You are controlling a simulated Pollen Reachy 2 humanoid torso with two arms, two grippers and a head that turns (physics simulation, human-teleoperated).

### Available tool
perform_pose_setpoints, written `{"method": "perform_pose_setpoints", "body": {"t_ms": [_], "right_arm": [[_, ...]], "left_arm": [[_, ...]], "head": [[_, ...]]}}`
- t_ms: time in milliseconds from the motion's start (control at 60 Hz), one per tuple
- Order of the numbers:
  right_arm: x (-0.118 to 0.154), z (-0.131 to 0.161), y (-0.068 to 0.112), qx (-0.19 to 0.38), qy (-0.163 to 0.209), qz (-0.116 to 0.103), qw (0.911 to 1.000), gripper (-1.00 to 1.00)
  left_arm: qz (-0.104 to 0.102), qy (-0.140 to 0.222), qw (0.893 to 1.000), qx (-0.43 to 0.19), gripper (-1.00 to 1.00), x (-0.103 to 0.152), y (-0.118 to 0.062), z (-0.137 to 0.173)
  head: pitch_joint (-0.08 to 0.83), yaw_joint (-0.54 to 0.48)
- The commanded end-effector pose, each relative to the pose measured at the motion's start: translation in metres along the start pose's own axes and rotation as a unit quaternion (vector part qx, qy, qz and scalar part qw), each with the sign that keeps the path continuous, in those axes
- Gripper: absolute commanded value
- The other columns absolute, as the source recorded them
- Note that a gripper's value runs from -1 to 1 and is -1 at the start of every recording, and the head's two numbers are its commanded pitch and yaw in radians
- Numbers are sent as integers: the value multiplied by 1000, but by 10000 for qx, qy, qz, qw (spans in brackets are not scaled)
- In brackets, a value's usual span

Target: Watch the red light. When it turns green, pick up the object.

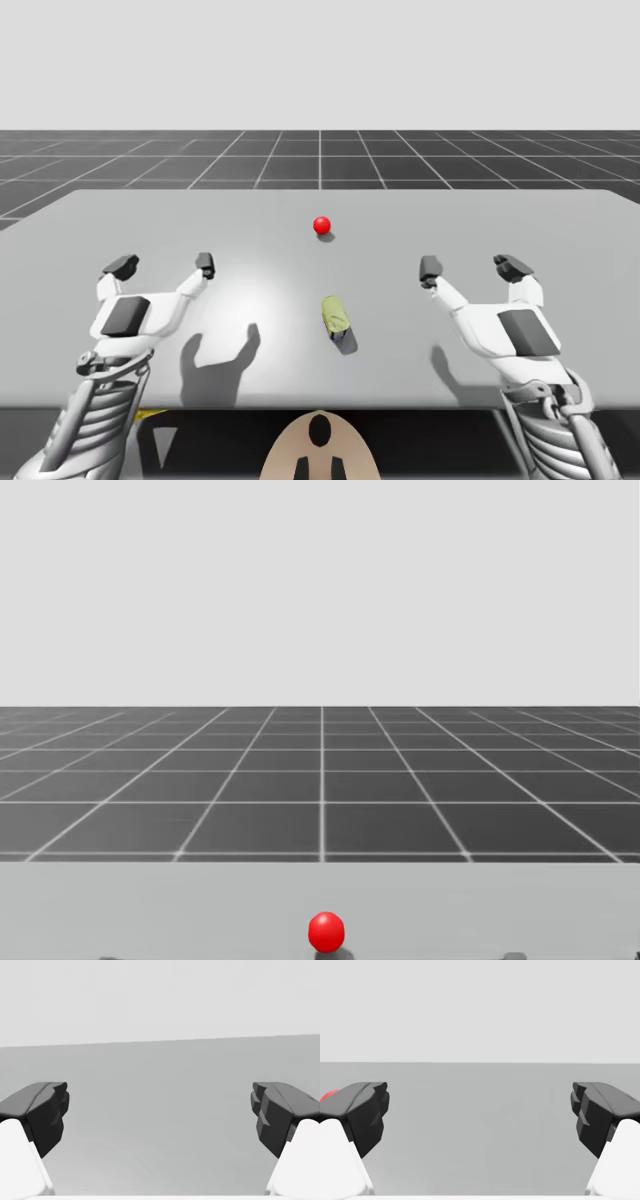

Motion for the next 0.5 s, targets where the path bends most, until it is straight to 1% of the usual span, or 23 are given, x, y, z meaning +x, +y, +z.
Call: {"method": "perform_pose_setpoints", "body": {"t_ms": [17,117,133,150,167,183,217,333,400,500], "right_arm": [[-1,10,6,-176,118,-355,9991,-1000],[-1,8,6,-110,78,-431,9990,-1000],[-1,8,6,-118,68,-423,9990,-1000],[0,7,7,-310,115,-259,9991,-1000],[0,7,6,-224,99,-321,9992,-1000],[0,7,6,-224,99,-321,9992,-1000],[0,7,5,-258,112,-335,9990,-1000],[0,7,7,-226,127,-268,9993,-1000],[0,7,7,-201,146,-257,9994,-1000],[0,7,6,-205,142,-235,9994,-1000]], "left_arm": [[201,123,9997,103,-1000,-1,-1,6],[189,117,9997,107,-1000,-1,-1,5],[187,116,9997,108,-1000,-1,-1,5],[187,116,9997,106,-1000,-1,-1,5],[183,115,9997,101,-1000,-1,-1,6],[183,115,9997,101,-1000,-1,-1,6],[166,114,9997,99,-1000,-1,-1,6],[124,116,9998,90,-1000,-2,-2,5],[136,121,9998,78,-1000,-1,-2,6],[162,139,9998,24,-1000,-1,-3,5]], "head": [[6,4],[15,4],[18,3],[26,2],[37,1],[37,1],[68,-2],[162,-6],[217,-9],[276,-12]]}}
